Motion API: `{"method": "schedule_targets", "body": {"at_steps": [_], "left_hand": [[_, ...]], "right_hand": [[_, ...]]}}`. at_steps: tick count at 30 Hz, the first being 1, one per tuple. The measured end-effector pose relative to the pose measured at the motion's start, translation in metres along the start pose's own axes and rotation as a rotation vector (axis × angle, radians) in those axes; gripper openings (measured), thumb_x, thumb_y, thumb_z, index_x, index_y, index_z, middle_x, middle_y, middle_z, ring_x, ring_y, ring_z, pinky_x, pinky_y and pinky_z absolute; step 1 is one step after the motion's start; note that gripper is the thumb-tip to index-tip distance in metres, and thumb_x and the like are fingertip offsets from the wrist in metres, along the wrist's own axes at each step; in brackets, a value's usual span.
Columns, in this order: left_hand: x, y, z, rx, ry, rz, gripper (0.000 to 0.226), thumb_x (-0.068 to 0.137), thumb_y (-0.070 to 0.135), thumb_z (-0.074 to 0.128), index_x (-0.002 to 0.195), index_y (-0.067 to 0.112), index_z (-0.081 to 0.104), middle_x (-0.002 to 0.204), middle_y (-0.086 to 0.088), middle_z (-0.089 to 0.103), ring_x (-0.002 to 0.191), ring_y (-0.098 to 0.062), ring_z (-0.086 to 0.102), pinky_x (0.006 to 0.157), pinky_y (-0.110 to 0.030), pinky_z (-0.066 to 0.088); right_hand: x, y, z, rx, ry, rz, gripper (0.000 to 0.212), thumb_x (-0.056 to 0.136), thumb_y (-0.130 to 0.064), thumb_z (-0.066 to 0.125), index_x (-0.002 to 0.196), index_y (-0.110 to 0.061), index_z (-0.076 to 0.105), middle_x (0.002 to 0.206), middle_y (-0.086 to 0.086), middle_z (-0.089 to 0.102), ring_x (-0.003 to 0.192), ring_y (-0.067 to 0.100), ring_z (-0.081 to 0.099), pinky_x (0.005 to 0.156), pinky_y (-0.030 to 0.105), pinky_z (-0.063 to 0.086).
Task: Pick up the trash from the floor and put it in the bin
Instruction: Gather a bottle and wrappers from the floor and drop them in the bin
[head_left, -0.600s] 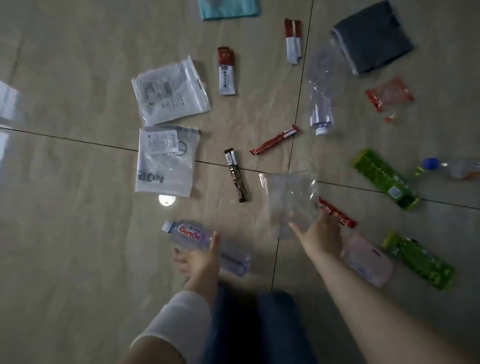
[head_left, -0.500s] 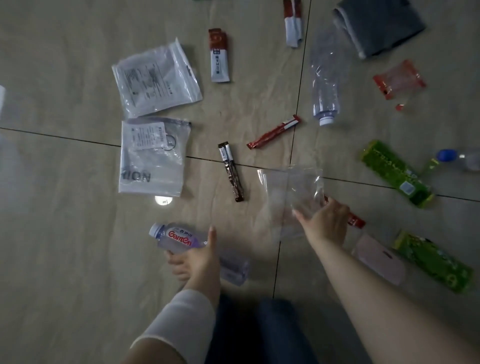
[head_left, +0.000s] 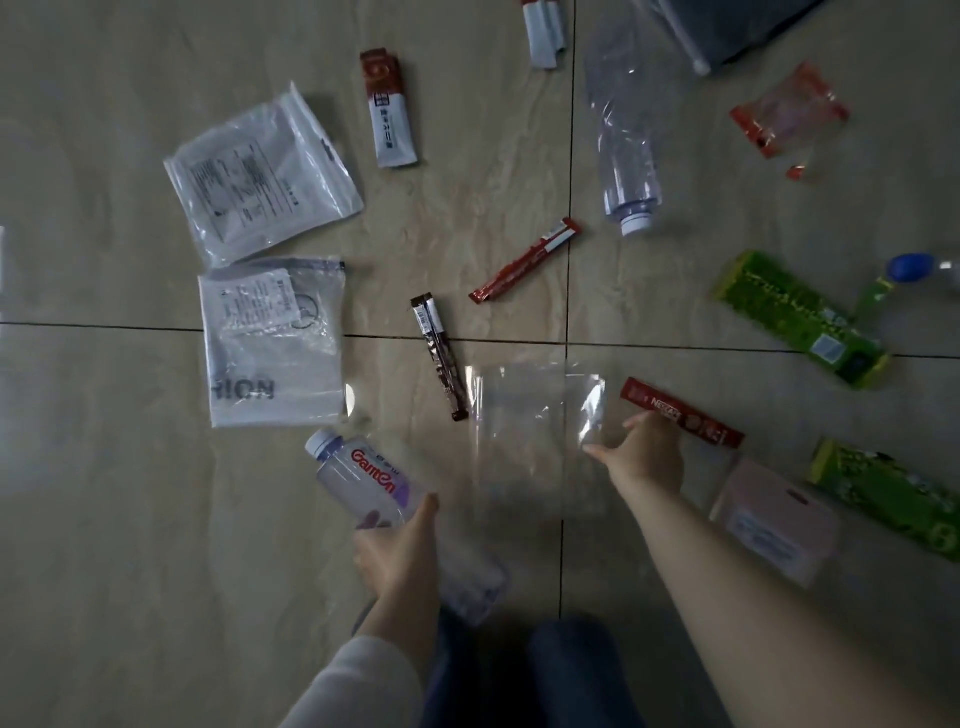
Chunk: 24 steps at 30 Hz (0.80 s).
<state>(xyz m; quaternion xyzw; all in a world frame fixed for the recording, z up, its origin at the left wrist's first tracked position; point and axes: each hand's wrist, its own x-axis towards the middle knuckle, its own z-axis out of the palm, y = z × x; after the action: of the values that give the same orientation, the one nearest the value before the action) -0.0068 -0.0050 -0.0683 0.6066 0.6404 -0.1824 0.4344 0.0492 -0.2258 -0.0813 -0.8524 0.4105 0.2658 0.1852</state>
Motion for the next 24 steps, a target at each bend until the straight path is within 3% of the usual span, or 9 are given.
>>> {"method": "schedule_targets", "body": {"at_steps": [5,9,14,19,21,24], "left_hand": [[-0.011,0.035,0.003,0.060,-0.084,0.266,0.067,0.070,0.014,0.077,0.124,0.006,0.039,0.120,-0.016,0.058,0.091,-0.020,0.056,0.066,-0.024,0.044],[0.003,0.073,0.019,0.255,-0.114,0.509,0.072,0.069,0.023,0.078,0.127,0.007,0.039,0.118,-0.011,0.060,0.091,-0.017,0.056,0.077,-0.029,0.043],[0.016,0.100,0.029,0.380,-0.079,0.647,0.074,0.068,0.029,0.077,0.128,0.014,0.036,0.119,-0.010,0.060,0.102,-0.027,0.060,0.090,-0.041,0.049],[0.017,0.113,0.025,0.447,-0.022,0.673,0.079,0.066,0.034,0.077,0.129,0.012,0.035,0.120,-0.011,0.059,0.107,-0.030,0.058,0.091,-0.043,0.048],[0.012,0.117,0.022,0.464,-0.004,0.676,0.080,0.066,0.037,0.078,0.129,0.011,0.035,0.120,-0.011,0.059,0.107,-0.032,0.057,0.087,-0.042,0.045],[-0.003,0.119,0.018,0.504,-0.013,0.692,0.082,0.064,0.043,0.079,0.126,0.009,0.037,0.120,-0.012,0.057,0.107,-0.034,0.057,0.087,-0.044,0.046]], "right_hand": [[-0.012,0.002,-0.003,-0.090,-0.076,0.086,0.104,0.063,-0.056,0.076,0.138,0.001,0.031,0.145,0.024,0.035,0.133,0.036,0.035,0.106,0.044,0.038],[-0.011,-0.010,0.023,-0.044,-0.008,-0.007,0.091,0.060,-0.057,0.077,0.122,0.002,0.044,0.128,0.022,0.049,0.120,0.035,0.046,0.097,0.043,0.043],[-0.026,-0.020,0.051,0.092,0.112,-0.030,0.085,0.056,-0.064,0.074,0.106,0.001,0.055,0.115,0.018,0.052,0.107,0.032,0.049,0.090,0.039,0.040],[-0.024,-0.021,0.050,0.129,-0.030,-0.032,0.032,0.086,-0.026,0.062,0.105,0.000,0.062,0.118,0.017,0.055,0.106,0.032,0.053,0.087,0.036,0.044],[-0.025,-0.015,0.037,0.227,-0.048,-0.045,0.018,0.091,-0.013,0.053,0.098,0.001,0.063,0.106,0.018,0.064,0.096,0.031,0.059,0.077,0.035,0.045],[-0.032,0.009,0.009,0.322,-0.050,-0.099,0.009,0.093,-0.008,0.050,0.092,-0.002,0.057,0.089,0.016,0.065,0.082,0.027,0.062,0.065,0.030,0.044]]}}
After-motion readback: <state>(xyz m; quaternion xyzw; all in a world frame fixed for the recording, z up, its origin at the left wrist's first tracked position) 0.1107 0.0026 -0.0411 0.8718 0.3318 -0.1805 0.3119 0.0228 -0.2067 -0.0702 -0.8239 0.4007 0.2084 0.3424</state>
